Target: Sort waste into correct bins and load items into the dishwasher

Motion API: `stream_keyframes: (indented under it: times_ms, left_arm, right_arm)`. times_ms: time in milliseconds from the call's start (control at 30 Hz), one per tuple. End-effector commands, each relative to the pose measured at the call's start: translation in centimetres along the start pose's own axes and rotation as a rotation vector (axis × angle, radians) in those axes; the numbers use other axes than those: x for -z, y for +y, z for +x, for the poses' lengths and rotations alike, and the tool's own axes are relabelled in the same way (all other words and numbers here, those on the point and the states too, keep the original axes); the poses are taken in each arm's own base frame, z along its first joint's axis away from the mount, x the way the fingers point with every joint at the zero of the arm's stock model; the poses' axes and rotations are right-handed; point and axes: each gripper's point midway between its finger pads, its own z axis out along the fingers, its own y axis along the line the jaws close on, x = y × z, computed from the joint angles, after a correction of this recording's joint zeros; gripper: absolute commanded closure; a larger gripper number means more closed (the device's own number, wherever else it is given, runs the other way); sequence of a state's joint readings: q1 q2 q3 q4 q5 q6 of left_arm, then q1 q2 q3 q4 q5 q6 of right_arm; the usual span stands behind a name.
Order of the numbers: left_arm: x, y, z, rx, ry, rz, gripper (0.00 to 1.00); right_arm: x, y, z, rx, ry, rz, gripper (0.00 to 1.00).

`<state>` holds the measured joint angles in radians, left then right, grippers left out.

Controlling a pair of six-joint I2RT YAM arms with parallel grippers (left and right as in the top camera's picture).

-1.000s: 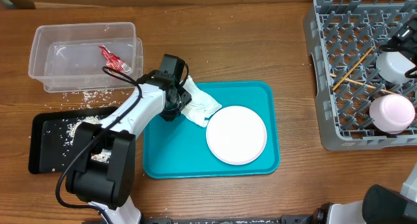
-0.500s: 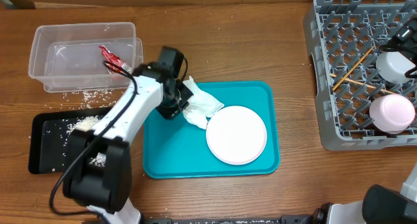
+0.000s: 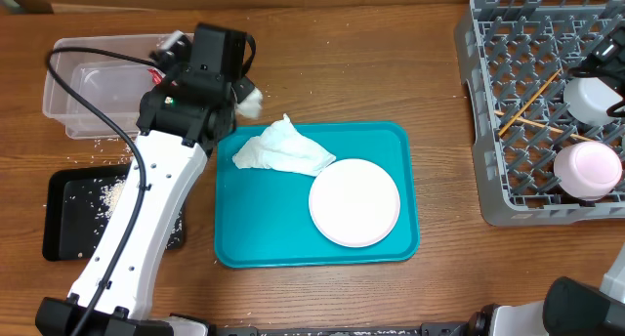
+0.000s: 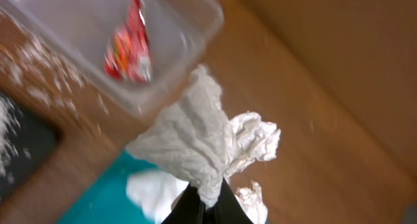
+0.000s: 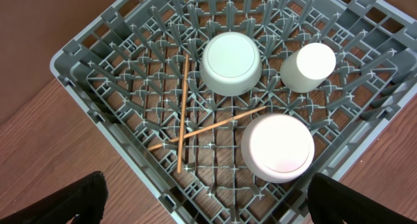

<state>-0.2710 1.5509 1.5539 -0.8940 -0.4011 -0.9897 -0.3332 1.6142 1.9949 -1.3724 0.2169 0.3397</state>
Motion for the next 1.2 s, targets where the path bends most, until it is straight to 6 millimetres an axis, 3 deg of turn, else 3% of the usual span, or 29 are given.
stream_keyframes:
  times_ms: [0, 200, 367, 467, 567, 600, 700, 833, 967, 1167]
  left_arm:
    - [-0.5, 2.8, -5.6, 0.040, -0.246, -0.146, 0.96]
    - [-5.5, 5.2, -9.8, 0.148, -0.300, -0.186, 0.96]
    - [-9.8, 7.3, -10.9, 0.124, -0.239, -0.198, 0.88]
    - [-11.3, 8.5, -10.7, 0.140, -0.192, -0.206, 0.55]
    - [-11.8, 8.7, -10.3, 0.115, -0.147, -0.191, 0.05]
    - [-11.8, 8.4, -10.1, 0.098, -0.132, -0.172, 0.00]
    - [-11.3, 6.6, -9.3, 0.061, -0.069, -0.081, 0.00]
    - [-9.1, 1.8, -5.8, -0.034, 0.118, 0.168, 0.00]
    - [-6.2, -3.2, 1.0, -0.212, 0.383, 0.440, 0.02]
    - [-5.1, -3.1, 11.7, -0.266, 0.671, 0.319, 0.05]
  right_arm:
    - [0.4, -0.1, -0.3, -0.003, -0.018, 0.002, 0.00]
    - [0.4, -0.1, -0.3, -0.003, -0.018, 0.002, 0.00]
    - [0.4, -0.1, -0.3, -0.003, -0.018, 0.002, 0.00]
    - [0.4, -0.1, -0.3, -0.003, -0.018, 0.002, 0.00]
    - [0.4, -0.1, -0.3, -0.003, -0.018, 0.002, 0.00]
    - [0.4, -0.1, -0.3, -0.003, -0.018, 0.002, 0.00]
    - [0.4, -0.1, -0.3, -0.003, -0.018, 0.002, 0.00]
    - [0.4, -0.1, -0.3, -0.003, -0.018, 0.002, 0.00]
    - [0.4, -0.1, -0.3, -0.003, -0.018, 0.002, 0.00]
    - [0.4, -0.1, -0.3, -0.003, -0.018, 0.002, 0.00]
